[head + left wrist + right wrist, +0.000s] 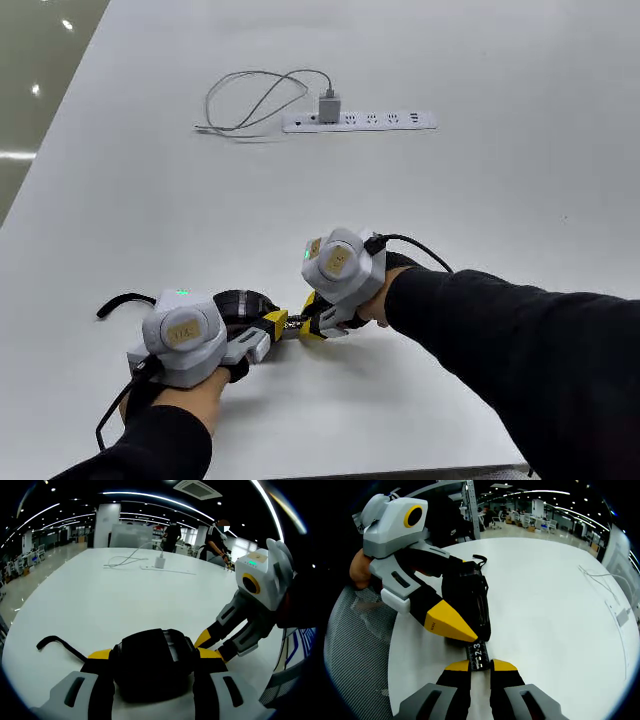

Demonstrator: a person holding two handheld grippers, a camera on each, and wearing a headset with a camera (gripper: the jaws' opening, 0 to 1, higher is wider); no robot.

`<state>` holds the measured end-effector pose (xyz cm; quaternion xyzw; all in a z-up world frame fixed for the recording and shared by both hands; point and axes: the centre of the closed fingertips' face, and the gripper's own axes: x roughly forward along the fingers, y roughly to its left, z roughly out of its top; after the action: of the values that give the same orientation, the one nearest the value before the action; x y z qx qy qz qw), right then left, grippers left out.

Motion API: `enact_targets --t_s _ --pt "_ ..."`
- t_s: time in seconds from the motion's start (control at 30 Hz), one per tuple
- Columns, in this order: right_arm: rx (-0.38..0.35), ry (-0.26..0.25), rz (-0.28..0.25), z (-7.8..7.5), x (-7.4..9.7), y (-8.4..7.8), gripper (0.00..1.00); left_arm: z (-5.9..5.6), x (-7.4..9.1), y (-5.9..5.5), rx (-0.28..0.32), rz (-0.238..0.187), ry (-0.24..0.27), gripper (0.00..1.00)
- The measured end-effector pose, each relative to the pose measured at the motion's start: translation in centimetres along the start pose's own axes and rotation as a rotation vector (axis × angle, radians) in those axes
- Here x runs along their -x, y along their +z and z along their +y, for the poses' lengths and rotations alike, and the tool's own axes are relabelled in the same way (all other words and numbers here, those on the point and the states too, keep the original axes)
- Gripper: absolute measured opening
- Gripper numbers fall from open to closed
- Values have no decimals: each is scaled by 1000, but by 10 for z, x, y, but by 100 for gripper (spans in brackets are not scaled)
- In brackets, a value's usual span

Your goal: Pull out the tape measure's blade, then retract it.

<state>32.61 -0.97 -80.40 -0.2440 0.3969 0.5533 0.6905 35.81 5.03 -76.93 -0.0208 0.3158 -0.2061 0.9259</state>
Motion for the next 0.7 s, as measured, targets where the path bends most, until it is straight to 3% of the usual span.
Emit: enact_targets --t_s 0.7 --pt "4 18 -23 2 -7 9 10 2 0 -1 3 3 -7 59"
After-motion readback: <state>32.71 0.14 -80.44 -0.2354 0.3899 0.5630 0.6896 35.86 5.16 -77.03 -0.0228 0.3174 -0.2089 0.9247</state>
